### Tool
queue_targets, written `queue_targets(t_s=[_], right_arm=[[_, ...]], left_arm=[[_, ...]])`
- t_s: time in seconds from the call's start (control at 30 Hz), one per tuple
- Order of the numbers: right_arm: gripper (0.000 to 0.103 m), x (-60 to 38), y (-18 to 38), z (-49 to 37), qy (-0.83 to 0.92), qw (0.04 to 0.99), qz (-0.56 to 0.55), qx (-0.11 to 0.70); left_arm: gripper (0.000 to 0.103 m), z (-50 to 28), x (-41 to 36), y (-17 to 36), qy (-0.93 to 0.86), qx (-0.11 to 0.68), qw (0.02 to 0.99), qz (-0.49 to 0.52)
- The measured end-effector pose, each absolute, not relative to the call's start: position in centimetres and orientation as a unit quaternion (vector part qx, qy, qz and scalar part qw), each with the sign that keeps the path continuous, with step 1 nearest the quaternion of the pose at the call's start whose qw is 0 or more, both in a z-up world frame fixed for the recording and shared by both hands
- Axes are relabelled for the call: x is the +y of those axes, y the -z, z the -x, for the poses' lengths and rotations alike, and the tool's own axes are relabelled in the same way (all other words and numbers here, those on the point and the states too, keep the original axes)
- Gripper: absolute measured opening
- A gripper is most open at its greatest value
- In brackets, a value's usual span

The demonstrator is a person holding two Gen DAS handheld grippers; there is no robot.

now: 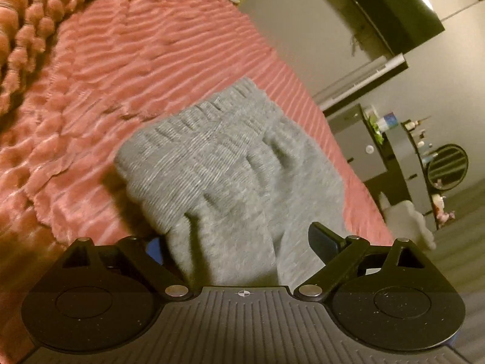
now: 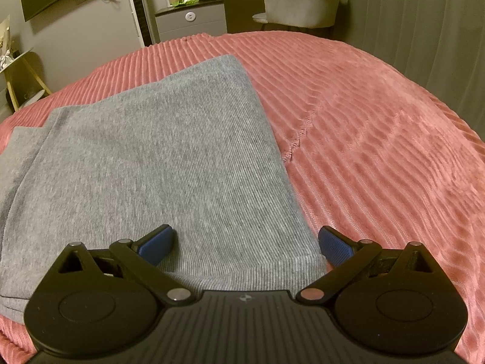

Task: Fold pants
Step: 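Grasp the pants cuff with the left tool and lift it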

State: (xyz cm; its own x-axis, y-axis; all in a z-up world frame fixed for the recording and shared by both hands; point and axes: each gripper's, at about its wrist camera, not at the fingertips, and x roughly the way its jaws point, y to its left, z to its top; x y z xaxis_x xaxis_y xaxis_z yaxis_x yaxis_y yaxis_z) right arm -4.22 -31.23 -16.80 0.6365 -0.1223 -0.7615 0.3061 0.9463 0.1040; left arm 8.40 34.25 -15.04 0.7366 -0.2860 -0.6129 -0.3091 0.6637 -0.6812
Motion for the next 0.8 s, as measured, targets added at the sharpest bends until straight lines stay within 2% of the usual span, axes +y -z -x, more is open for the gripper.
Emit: queue_targets(t_s=[0.03,0.1,0.13,0.17,0.2,0.3,0.33,0.37,0.43,0.5,0.53,0.57,0.63,0.8], right_arm=[[0.101,-31.2,16.8,4.2,0.120,0.898,-0.112,0.409],[0.101,-31.2,16.8,4.1,0.121,0.898,-0.111,0.407],[0.101,-31.1,16.8,4.1,0.122,0.898,-0.111,0.407],[0.101,-31.1,16.8,4.1,0.122,0.898,-0.110,0.407],[0.101,-31.2,16.8,4.0,0.122,0.898,-0.111,0.408],[0.101,-31.1,16.8,4.1,0.123,0.898,-0.111,0.407],[0.101,-31.0,16.8,4.1,0.124,0.898,-0.110,0.407],[0.101,-31.0,16.8,4.0,0.124,0.898,-0.110,0.407],[0.101,-30.9,16.8,4.0,0.126,0.898,-0.110,0.406],[0.101,-30.8,16.8,4.0,0.126,0.898,-0.111,0.406],[0.101,-30.8,16.8,4.0,0.126,0.898,-0.110,0.406],[0.101,-30.8,16.8,4.0,0.126,0.898,-0.110,0.406],[0.101,-30.9,16.8,4.0,0.126,0.898,-0.110,0.406],[0.101,-30.8,16.7,3.9,0.127,0.897,-0.114,0.408]], left_arm=[[0.095,-8.7,34.4,15.1,-0.005,0.358,0.839,0.411],[0.088,-9.1,34.7,15.4,-0.008,0.353,0.834,0.423],[0.069,-9.1,34.7,15.3,-0.009,0.349,0.836,0.423],[0.044,-9.1,34.6,15.1,-0.005,0.347,0.840,0.416],[0.038,-9.0,34.6,14.8,0.007,0.343,0.845,0.410],[0.036,-8.7,34.1,14.0,0.021,0.330,0.863,0.382],[0.039,-9.0,33.8,14.1,0.015,0.337,0.865,0.371],[0.049,-9.3,33.7,14.5,0.006,0.348,0.861,0.371],[0.055,-9.8,33.5,15.5,-0.006,0.353,0.849,0.393],[0.056,-9.9,33.7,16.2,-0.009,0.337,0.840,0.424],[0.052,-10.0,33.8,16.3,-0.014,0.336,0.836,0.433],[0.041,-10.1,33.8,16.1,-0.016,0.335,0.834,0.437],[0.029,-10.2,33.9,15.8,0.001,0.332,0.834,0.441],[0.025,-9.5,33.9,14.4,0.006,0.323,0.842,0.432]])
